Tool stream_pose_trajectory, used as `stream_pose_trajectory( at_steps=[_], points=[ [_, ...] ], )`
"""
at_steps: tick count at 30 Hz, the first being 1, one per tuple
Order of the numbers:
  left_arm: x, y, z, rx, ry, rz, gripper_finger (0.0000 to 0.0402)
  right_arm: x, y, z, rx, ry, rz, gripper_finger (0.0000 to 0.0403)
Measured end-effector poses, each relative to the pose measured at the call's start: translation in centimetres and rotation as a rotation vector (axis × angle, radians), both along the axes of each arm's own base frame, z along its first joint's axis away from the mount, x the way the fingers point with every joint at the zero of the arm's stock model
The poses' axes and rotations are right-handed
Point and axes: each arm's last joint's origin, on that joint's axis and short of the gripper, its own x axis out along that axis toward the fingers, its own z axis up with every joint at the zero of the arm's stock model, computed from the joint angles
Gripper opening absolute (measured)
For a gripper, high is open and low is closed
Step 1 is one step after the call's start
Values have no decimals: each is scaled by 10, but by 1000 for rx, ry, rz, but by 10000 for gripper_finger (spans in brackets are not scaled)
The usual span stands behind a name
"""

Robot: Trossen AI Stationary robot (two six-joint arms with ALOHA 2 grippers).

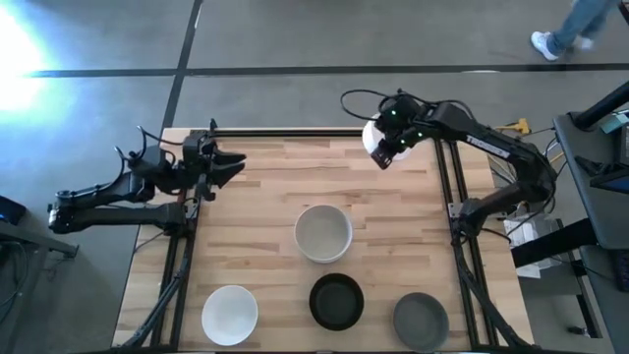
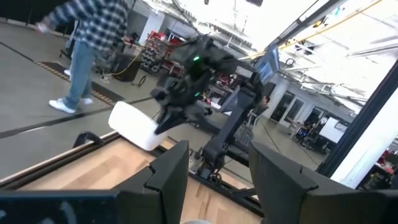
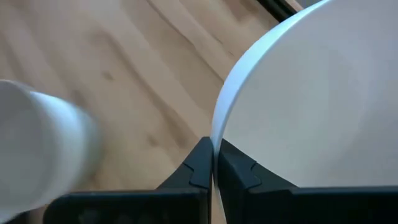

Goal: Nest bowls inside each other
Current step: Stack the top white bowl on the gray bowl

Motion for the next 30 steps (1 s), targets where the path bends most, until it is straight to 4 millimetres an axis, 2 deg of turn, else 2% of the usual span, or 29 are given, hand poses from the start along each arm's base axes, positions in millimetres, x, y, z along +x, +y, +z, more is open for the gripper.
stream_pose_trajectory(
  at_steps=[6,12,16,23,26,30],
  points=[
    [7,2,2,6,-28,1,152,4,33,20,-39,-132,76,9],
    [11,1,0,1,-15,-11,152,15,68,19,-44,-200,199,9],
    [9,-2,2,-97,-52,-51,152,26,93,17,-11,-245,289,9],
    [2,-10,3,-119,-48,-231,152,53,146,25,42,-435,402,9],
    [-5,-15,3,-164,-25,-282,152,63,164,30,86,-529,386,9],
    [-22,-25,7,-182,-43,-372,152,67,183,30,65,-559,273,9]
  ],
)
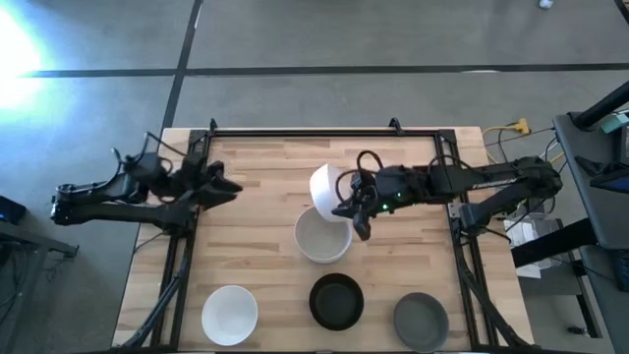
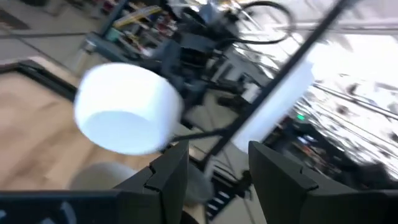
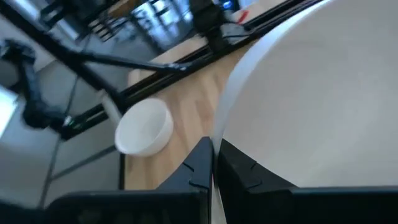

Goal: Nest bowls inside each other
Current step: Stack the top white bowl on the gray bowl

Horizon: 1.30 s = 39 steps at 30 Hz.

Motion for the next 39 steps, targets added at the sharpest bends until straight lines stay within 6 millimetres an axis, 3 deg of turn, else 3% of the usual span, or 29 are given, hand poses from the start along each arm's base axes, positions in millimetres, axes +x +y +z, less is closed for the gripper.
stream_pose_trajectory(
  at_steps=[7,15,19,22,26,30,35,39],
  points=[
    [-24,-11,-8,-2,97,-83,152,-1,24,-2,103,5,-105,9],
    [-37,-12,-26,158,389,-90,152,7,36,10,144,-40,-151,9],
    [-29,-11,-27,293,441,-68,152,24,40,17,91,-19,-129,9],
    [-24,-10,-27,372,453,-51,152,38,44,17,32,103,-111,9],
    [-16,-10,-28,411,482,-41,152,59,52,10,-9,328,-39,9],
    [-7,-13,-19,370,451,-50,152,79,64,6,-62,439,17,9],
    [4,-26,-5,335,441,-122,149,97,71,5,-94,484,50,9],
    [8,-46,1,363,415,-119,126,100,71,4,-119,527,57,9]
  ],
)
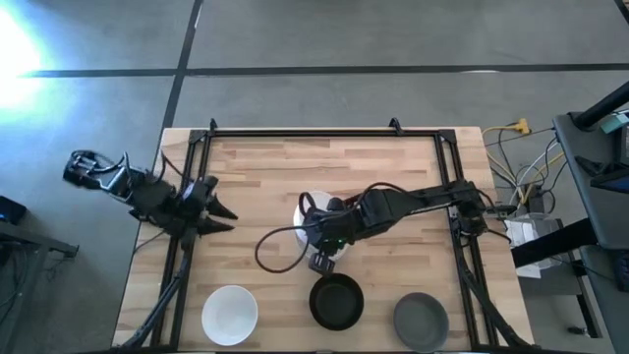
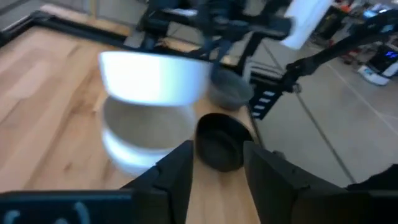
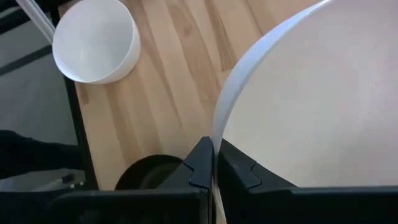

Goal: Nest bowls inside each other
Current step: Stack the top white bowl on the gray bowl

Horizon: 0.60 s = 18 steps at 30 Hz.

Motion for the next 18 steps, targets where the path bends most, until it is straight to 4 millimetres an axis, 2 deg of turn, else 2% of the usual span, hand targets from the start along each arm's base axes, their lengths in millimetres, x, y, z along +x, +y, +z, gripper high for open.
stream_pose_trajectory(
  at_steps=[2,6,11,18],
  points=[
    [1,-14,1,7,-16,-22,109,-1,0,0,-6,10,6,9],
    [-10,-35,-10,71,6,1,78,-3,-1,0,-10,14,10,8],
    [-25,-41,-18,97,-4,101,53,-4,-5,-2,-25,45,46,9],
    [-31,-35,-17,79,-22,109,49,-1,-7,-9,-33,83,105,9]
  ],
)
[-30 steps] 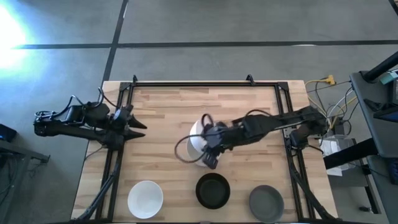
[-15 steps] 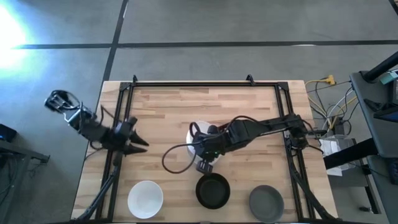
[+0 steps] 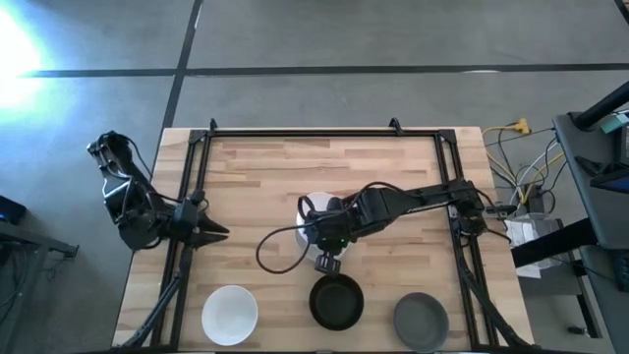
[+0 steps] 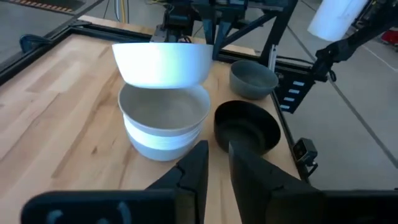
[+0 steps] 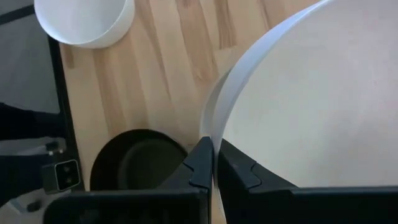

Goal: Nest bowls inside each other
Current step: Stack the top white bowl on the gray bowl

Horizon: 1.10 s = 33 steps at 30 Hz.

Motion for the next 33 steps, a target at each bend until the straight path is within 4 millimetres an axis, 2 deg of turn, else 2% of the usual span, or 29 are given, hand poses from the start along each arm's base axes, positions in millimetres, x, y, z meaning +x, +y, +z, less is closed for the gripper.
stream_pose_trajectory(
  at_steps=[7,15,20,33],
  points=[
    [1,-1,-7,-11,15,10,49,2,-2,-7,-4,28,-12,8],
    [1,-1,-15,-44,32,28,49,20,4,-43,9,142,6,8],
    [1,-1,-15,-56,35,26,49,27,6,-59,14,183,-25,8],
    [0,-1,-16,-67,39,26,49,28,2,-65,49,226,-7,18]
  ],
)
